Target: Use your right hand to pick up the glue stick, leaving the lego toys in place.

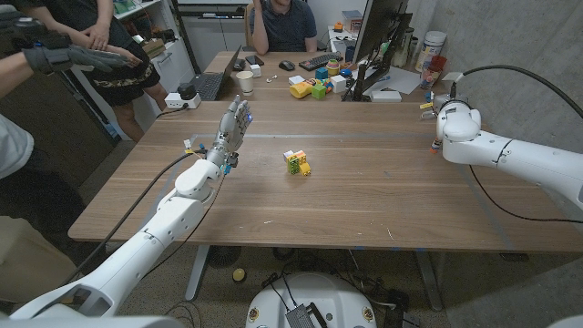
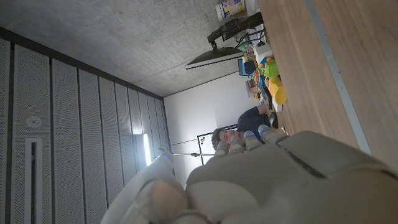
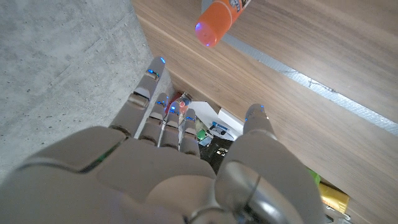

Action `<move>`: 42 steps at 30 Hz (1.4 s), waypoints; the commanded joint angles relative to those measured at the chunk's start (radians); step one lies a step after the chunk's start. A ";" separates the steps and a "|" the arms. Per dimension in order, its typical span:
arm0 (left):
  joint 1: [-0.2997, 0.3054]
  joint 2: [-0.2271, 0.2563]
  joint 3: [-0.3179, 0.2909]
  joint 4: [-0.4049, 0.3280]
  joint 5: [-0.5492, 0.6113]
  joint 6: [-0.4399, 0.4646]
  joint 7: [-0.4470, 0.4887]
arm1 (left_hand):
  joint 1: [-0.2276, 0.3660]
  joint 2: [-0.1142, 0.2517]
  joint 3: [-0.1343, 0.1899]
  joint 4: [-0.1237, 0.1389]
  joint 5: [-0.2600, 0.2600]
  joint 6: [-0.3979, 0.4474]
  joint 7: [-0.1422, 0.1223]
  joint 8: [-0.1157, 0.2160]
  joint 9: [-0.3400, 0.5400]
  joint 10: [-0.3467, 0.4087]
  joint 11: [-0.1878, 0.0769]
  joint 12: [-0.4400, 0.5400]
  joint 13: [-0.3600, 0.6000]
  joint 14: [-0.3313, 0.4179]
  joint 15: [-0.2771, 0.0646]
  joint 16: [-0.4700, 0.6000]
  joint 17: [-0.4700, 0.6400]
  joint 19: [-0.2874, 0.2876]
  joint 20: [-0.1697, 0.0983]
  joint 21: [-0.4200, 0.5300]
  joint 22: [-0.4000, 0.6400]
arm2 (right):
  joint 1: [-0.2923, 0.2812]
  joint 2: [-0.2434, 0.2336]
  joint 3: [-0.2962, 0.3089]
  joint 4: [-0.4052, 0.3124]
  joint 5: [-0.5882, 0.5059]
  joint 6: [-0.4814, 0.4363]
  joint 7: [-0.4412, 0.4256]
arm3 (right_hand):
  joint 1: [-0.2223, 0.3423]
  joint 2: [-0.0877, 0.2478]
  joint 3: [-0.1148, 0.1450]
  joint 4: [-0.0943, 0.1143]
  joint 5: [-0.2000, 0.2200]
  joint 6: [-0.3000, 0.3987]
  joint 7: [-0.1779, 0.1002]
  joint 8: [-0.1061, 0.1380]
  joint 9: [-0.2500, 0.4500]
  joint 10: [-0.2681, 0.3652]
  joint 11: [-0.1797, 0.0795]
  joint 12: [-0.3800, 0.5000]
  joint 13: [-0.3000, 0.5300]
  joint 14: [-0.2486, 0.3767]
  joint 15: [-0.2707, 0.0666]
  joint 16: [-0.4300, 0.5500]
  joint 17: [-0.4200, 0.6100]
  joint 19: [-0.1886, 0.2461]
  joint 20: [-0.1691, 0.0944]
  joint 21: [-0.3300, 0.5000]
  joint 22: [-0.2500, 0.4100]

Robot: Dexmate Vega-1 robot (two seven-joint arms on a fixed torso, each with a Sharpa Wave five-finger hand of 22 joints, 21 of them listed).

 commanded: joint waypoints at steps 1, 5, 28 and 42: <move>-0.011 -0.008 0.001 0.018 0.000 -0.022 -0.019 | 0.004 0.065 -0.003 0.000 0.005 -0.033 0.000 0.002 0.002 -0.117 0.004 0.005 0.002 -0.148 -0.001 0.003 0.004 -0.025 0.001 0.002 0.003 | 0.094 0.019 -0.053 0.077 0.015 0.091 0.182 | 0.024 -0.003 0.005 -0.010 0.009 0.015 -0.001 0.002 0.002 -0.013 -0.001 -0.004 0.005 0.008 0.008 -0.004 0.002 0.021 0.000 0.005 0.004; -0.013 -0.009 0.001 0.019 -0.001 -0.020 -0.019 | 0.004 0.065 -0.004 -0.001 0.005 -0.032 -0.001 0.003 0.002 -0.116 0.002 0.006 0.002 -0.147 -0.001 0.003 0.004 -0.024 0.001 0.003 0.003 | 0.113 0.029 -0.061 0.105 0.018 0.119 0.232 | 0.033 0.001 0.004 -0.009 0.011 0.006 -0.002 -0.003 0.003 -0.034 0.001 -0.012 0.005 0.002 0.016 -0.008 0.004 0.043 0.004 0.009 0.005; -0.019 -0.006 0.004 0.012 0.015 -0.013 -0.008 | 0.008 0.055 -0.010 -0.006 0.005 -0.030 -0.003 0.003 0.002 -0.115 -0.001 0.005 0.002 -0.147 -0.004 0.003 0.004 -0.026 -0.002 0.001 0.003 | 0.166 0.087 -0.076 0.235 0.029 0.206 0.355 | 0.267 0.041 0.043 -0.037 0.025 0.122 -0.017 0.017 0.007 0.024 -0.038 -0.004 0.005 0.069 -0.040 -0.003 0.005 0.197 -0.077 0.028 0.005; -0.026 -0.019 0.010 0.021 0.022 -0.029 -0.010 | 0.012 0.047 -0.014 -0.010 0.005 -0.027 -0.003 0.004 0.002 -0.113 -0.002 0.006 0.002 -0.145 -0.003 0.003 0.003 -0.023 -0.003 0.001 0.002 | 0.176 0.088 -0.086 0.248 0.005 0.218 0.384 | 0.580 0.129 0.079 -0.032 0.016 0.331 -0.059 0.064 0.017 0.208 -0.112 0.038 0.012 0.224 -0.166 0.062 0.031 0.302 -0.194 0.052 0.014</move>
